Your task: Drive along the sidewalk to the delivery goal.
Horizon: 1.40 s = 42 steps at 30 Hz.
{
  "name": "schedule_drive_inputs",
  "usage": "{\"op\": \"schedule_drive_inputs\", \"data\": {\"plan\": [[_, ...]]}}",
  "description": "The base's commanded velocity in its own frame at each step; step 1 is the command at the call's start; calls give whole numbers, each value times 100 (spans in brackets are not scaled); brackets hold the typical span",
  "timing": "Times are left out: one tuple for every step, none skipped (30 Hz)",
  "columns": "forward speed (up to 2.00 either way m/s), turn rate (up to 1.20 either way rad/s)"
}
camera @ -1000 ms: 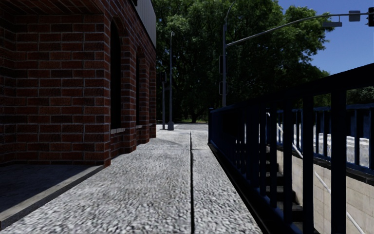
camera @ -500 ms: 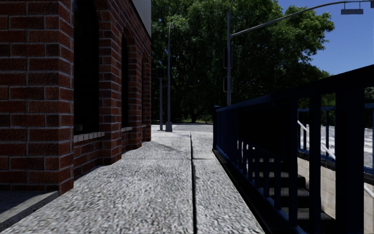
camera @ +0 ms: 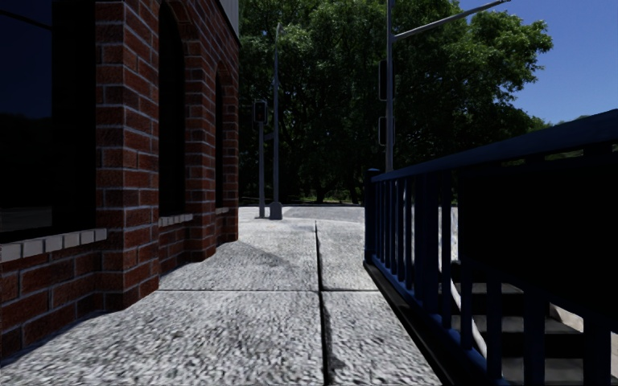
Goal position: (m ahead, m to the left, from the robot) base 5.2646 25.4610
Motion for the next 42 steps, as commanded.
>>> {"op": "schedule_drive_inputs", "data": {"plan": [[200,0],[200,0],[200,0],[200,0],[200,0],[200,0],[200,0],[200,0],[200,0],[200,0],[200,0],[200,0],[200,0],[200,0],[200,0],[200,0],[200,0],[200,0],[200,0],[200,0],[200,0],[200,0],[200,0],[200,0],[200,0],[200,0],[200,0],[200,0],[200,0],[200,0],[200,0],[200,0],[200,0],[200,0],[200,0],[200,0],[200,0],[200,0],[200,0],[200,0],[200,0],[200,0]]}}
